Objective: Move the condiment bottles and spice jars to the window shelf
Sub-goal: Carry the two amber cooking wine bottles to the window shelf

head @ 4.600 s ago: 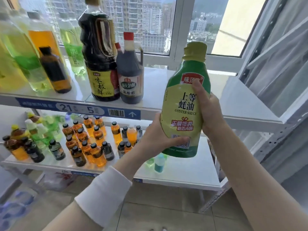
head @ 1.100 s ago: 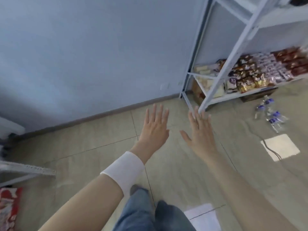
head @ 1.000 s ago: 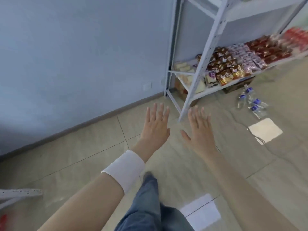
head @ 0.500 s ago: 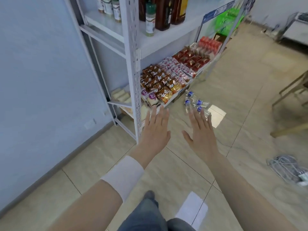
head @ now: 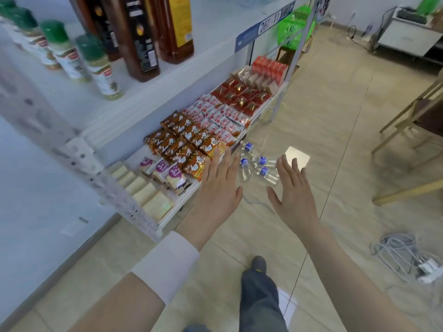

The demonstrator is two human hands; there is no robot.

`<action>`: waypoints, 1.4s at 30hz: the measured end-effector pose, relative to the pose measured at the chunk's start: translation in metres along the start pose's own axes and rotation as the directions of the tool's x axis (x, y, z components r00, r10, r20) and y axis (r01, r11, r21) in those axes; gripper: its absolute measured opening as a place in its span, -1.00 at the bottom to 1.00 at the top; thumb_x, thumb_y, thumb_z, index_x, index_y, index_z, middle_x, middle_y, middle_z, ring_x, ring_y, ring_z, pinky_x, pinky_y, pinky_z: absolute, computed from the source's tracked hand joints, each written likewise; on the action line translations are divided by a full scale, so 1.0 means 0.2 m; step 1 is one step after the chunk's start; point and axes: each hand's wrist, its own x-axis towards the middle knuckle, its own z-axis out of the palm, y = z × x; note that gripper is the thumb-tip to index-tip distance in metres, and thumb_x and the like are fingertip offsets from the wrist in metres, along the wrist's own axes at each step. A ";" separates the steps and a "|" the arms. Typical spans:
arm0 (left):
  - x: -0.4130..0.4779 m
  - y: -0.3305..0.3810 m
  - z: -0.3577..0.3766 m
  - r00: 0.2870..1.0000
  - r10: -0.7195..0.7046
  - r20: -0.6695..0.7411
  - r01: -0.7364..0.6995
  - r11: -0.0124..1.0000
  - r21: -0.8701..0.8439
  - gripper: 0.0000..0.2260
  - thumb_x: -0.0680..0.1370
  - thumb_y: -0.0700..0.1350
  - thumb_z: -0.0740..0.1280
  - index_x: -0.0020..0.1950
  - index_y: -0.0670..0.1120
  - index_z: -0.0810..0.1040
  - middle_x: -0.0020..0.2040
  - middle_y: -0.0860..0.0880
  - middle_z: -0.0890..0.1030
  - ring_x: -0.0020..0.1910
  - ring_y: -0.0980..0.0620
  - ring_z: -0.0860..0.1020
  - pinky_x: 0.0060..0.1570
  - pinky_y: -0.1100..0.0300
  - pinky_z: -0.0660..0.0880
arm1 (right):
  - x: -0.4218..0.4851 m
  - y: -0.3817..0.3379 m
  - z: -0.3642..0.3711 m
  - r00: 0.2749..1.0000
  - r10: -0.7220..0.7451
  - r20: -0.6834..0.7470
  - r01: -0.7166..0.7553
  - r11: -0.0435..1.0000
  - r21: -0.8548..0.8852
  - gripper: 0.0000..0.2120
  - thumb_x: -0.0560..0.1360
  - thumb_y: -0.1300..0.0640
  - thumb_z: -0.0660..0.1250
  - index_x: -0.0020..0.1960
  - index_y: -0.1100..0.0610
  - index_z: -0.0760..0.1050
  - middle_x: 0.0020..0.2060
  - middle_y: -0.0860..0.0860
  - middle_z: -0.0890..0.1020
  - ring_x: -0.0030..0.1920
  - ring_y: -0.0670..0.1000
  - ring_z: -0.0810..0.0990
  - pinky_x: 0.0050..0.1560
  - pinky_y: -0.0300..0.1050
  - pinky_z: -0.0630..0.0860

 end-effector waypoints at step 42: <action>1.50 -0.64 -0.43 0.175 -0.951 -0.256 0.348 0.303 -0.887 -0.37 0.28 0.05 0.41 0.30 -0.08 0.32 -0.05 0.12 0.58 -0.15 0.35 0.58 -0.17 0.43 0.52 | 2.55 -0.64 -0.21 0.731 -0.681 0.046 0.188 0.267 0.945 -0.55 0.54 -0.03 0.21 0.40 -0.10 0.24 0.37 -0.23 0.32 0.39 -0.18 0.28 0.39 -0.20 0.24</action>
